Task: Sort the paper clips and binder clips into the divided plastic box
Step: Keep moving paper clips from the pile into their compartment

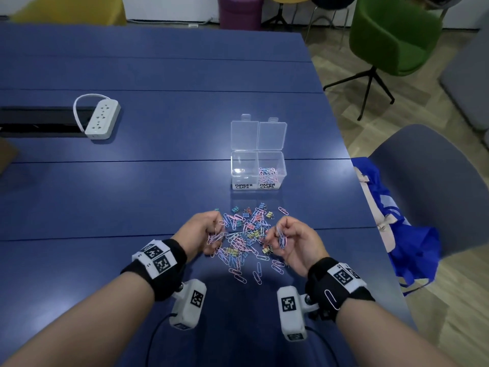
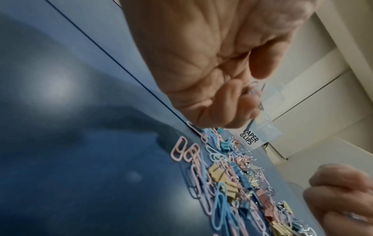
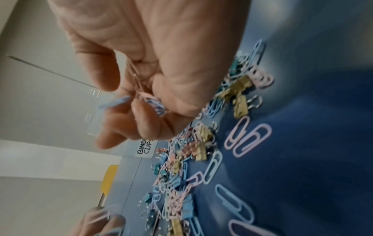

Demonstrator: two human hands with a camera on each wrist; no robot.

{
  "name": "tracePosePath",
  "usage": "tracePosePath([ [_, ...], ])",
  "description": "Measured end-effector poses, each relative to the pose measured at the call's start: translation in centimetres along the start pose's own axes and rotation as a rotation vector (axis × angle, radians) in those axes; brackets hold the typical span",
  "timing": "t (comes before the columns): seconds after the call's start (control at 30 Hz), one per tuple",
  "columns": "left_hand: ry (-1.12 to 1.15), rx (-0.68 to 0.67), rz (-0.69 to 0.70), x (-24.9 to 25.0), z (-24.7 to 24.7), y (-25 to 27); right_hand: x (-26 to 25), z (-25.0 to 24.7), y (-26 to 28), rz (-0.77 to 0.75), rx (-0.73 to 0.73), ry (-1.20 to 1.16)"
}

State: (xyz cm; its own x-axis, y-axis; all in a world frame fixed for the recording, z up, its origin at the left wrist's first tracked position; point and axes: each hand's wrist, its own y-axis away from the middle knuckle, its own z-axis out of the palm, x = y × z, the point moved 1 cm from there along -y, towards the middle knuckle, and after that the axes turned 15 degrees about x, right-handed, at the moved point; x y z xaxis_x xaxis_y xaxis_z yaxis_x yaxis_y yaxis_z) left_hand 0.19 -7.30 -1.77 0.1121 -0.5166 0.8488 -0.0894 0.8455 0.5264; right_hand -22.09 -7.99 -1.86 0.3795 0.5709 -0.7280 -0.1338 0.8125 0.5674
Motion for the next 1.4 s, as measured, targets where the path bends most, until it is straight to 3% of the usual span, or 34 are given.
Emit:
tracePosePath([
  [0.1, -0.018, 0.018, -0.018, -0.5, 0.0, 0.0, 0.3, 0.8, -1.0, 0.024, 0.043, 0.084],
  [0.2, -0.202, 0.12, 0.037, -1.4, -0.3, -0.4, 0.7, 2.2, -2.1, 0.066, 0.1, 0.206],
  [0.27, -0.202, 0.131, 0.019, -1.8, -0.7, -0.5, 0.6, 3.1, -2.6, 0.05, 0.096, 0.381],
  [0.37, -0.027, 0.123, -0.092, -1.9, -1.6, -0.3, -0.3, 4.8, -3.1, -0.224, 0.02, 1.002],
  [0.47, 0.153, 0.081, -0.151, -1.7, -2.2, 0.0, -1.2, 6.3, -3.0, -0.541, -0.181, 1.561],
  [0.57, 0.222, 0.112, -0.141, -1.7, -2.8, 0.1, -1.0, 7.1, -2.8, -0.672, -0.379, 1.871],
  [0.63, 0.241, 0.116, -0.14, -1.7, -3.0, 0.1, -0.8, 7.2, -2.8, -0.699, -0.416, 1.959],
  [0.93, 0.405, 0.134, -0.232, -1.3, -3.1, 0.7, 0.3, 7.4, -2.7, -0.763, -0.419, 2.066],
  [1.13, 0.249, 0.164, -0.174, -1.9, -2.8, 0.6, 0.7, 7.5, -2.8, -0.762, -0.361, 2.045],
  [1.23, 0.232, 0.147, -0.198, -1.8, -2.8, 0.5, 0.3, 6.8, -2.6, -0.694, -0.262, 1.857],
  [1.4, 0.266, 0.082, -0.29, -1.3, -2.8, 0.7, -1.2, 4.7, -2.1, -0.43, -0.061, 1.315],
])
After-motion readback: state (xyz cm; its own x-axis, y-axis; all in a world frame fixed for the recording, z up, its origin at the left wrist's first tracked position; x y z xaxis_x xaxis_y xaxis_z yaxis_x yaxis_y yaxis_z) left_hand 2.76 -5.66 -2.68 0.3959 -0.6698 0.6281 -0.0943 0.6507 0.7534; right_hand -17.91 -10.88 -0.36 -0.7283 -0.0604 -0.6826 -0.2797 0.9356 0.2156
